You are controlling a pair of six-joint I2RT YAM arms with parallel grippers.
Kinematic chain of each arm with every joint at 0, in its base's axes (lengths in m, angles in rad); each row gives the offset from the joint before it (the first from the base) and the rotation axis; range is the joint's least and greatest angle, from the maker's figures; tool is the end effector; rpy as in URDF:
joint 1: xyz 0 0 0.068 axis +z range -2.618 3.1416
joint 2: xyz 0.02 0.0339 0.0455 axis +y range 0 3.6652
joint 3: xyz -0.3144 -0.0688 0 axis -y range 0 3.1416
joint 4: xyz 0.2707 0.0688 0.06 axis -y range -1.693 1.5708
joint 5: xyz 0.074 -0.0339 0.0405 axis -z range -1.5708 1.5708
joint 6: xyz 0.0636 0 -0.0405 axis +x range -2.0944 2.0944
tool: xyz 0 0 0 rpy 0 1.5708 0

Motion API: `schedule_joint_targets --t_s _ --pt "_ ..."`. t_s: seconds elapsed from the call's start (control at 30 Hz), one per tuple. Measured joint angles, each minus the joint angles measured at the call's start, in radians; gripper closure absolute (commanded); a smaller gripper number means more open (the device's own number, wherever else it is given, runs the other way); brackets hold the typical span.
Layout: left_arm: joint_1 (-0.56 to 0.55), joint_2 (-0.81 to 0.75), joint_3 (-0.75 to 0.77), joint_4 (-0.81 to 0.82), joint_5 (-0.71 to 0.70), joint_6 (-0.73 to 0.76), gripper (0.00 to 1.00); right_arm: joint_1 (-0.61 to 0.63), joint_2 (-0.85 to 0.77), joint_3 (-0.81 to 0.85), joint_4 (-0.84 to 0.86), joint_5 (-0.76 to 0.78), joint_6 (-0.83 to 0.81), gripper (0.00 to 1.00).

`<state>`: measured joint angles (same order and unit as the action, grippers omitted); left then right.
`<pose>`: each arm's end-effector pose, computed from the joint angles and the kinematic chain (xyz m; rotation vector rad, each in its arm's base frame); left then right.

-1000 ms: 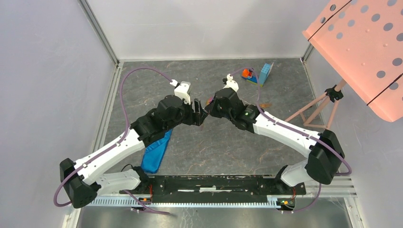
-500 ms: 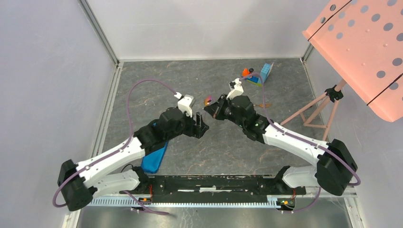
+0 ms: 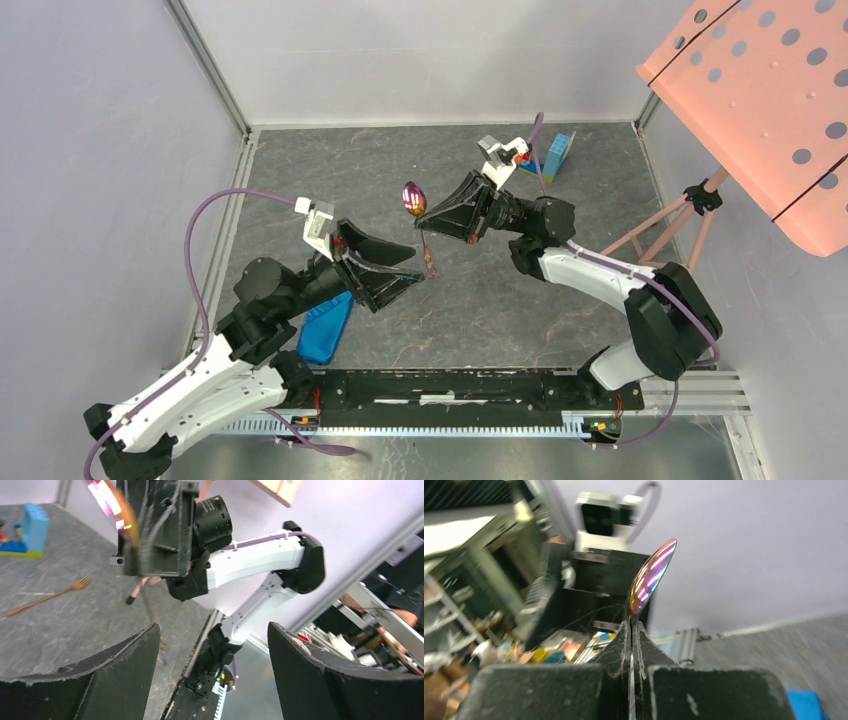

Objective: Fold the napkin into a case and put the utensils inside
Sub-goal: Pass from the right arm to the left

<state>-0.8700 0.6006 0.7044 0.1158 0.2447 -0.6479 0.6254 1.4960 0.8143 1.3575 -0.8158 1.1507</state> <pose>0.0889 -0.1292 0.4085 0.3936 1.4603 -1.4171 0.2455 0.2344 0.3766 -0.6159 1.2115 1.9080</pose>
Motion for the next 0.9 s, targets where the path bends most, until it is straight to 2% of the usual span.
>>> schedule_joint_targets --t_s 0.1,0.27,0.43,0.63,0.9 --pt "0.001 0.024 0.016 0.056 0.079 -0.003 0.18 0.051 -0.018 0.108 0.071 -0.084 0.066 1.0" --pt "0.006 0.085 0.069 0.172 0.208 -0.005 0.17 0.109 -0.076 0.2 0.112 -0.153 0.138 1.0" --pt "0.006 0.187 0.163 0.327 0.378 -0.039 0.23 0.134 -0.103 0.278 0.123 -0.187 0.19 1.0" --pt "0.015 0.33 0.235 0.573 0.547 -0.156 0.39 0.155 -0.108 0.336 0.129 -0.198 0.229 1.0" --pt "0.012 0.405 0.241 0.711 0.634 -0.242 0.59 0.167 -0.105 0.338 0.127 -0.211 0.234 1.0"
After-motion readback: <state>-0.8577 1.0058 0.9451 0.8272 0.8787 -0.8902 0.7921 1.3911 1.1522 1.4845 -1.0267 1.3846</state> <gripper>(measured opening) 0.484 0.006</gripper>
